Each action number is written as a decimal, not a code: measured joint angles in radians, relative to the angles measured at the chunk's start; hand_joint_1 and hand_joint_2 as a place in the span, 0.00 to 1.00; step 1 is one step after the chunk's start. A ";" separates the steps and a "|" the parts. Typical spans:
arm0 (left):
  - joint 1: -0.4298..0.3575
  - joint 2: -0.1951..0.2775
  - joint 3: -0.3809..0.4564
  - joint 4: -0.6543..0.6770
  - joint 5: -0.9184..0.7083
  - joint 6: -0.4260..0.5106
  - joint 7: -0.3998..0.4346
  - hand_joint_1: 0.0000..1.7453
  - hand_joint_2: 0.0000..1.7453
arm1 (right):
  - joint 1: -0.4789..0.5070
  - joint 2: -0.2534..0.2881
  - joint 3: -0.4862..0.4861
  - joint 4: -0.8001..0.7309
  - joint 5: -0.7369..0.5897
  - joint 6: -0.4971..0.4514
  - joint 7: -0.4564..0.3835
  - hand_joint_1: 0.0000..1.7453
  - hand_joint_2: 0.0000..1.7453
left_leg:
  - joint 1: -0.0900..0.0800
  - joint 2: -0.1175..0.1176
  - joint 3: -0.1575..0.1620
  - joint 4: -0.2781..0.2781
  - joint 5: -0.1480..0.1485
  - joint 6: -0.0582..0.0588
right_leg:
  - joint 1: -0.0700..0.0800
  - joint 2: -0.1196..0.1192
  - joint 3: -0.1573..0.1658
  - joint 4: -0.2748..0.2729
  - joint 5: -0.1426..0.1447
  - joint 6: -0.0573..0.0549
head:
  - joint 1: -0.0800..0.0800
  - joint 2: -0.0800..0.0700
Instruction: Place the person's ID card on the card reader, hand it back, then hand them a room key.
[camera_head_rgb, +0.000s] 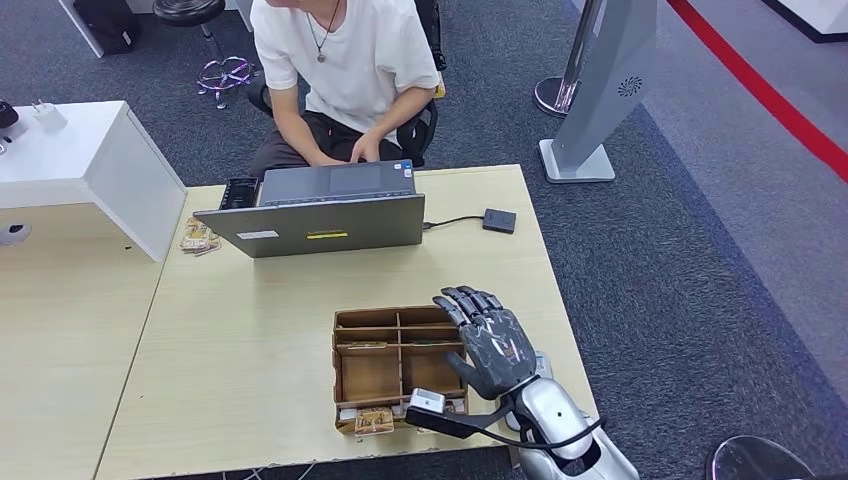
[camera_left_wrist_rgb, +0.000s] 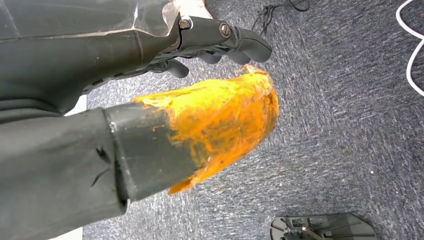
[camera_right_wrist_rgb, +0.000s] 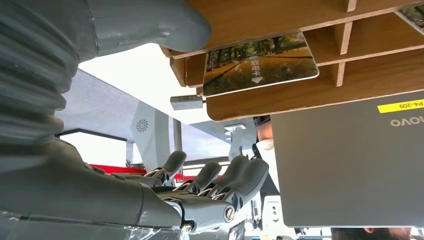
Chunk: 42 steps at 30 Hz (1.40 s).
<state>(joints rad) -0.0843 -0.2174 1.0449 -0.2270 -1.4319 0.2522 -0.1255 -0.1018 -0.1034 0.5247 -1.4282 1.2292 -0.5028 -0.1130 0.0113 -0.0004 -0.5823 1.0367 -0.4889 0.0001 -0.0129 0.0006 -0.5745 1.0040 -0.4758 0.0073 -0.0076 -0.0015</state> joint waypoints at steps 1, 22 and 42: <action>0.000 0.000 0.000 0.000 -0.001 0.000 0.000 0.00 0.00 | 0.000 0.000 -0.002 0.000 0.000 0.000 0.000 0.30 1.00 | 0.000 0.000 0.000 0.000 0.000 0.000 | 0.000 0.000 0.000 0.000 0.000 0.000 | 0.000 0.000; 0.000 0.000 0.000 0.000 -0.004 0.000 0.002 0.00 0.00 | 0.000 0.000 -0.008 0.000 0.000 0.000 0.000 0.41 1.00 | 0.000 0.000 0.000 0.000 0.000 0.000 | 0.000 0.000 0.000 0.000 0.000 0.000 | 0.000 0.000; 0.000 0.000 0.000 0.000 -0.002 0.000 0.006 0.00 0.00 | 0.018 0.008 0.004 -0.009 0.014 0.001 -0.015 0.38 1.00 | 0.000 0.000 0.000 0.000 0.000 0.000 | 0.000 0.000 0.000 0.000 0.000 0.000 | 0.000 0.000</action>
<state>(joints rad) -0.0843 -0.2174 1.0449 -0.2270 -1.4340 0.2522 -0.1198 -0.0838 -0.0950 0.5287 -1.4376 1.2429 -0.5018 -0.1285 0.0114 -0.0004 -0.5823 1.0367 -0.4889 0.0001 -0.0129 0.0006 -0.5745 1.0040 -0.4759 0.0073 -0.0076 -0.0015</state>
